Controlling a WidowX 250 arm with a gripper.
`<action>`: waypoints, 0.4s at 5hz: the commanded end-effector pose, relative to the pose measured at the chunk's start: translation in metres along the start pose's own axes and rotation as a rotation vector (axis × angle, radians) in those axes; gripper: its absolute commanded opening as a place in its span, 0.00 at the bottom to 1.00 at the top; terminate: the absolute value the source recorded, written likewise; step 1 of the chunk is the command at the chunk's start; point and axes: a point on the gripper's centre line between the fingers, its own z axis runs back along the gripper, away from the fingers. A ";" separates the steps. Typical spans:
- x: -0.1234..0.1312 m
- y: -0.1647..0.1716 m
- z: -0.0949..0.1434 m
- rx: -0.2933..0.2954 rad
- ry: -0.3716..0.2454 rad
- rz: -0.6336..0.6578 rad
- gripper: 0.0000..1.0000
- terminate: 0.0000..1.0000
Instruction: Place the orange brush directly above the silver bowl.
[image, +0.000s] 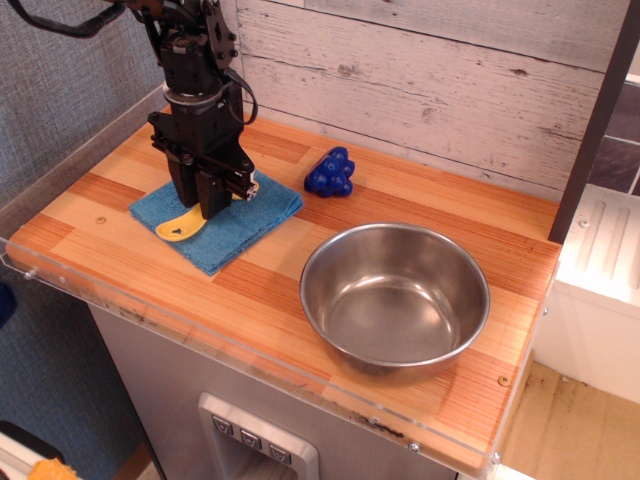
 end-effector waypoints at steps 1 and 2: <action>-0.001 -0.005 0.002 0.013 -0.007 -0.008 0.00 0.00; -0.002 0.000 0.036 0.041 -0.078 0.035 0.00 0.00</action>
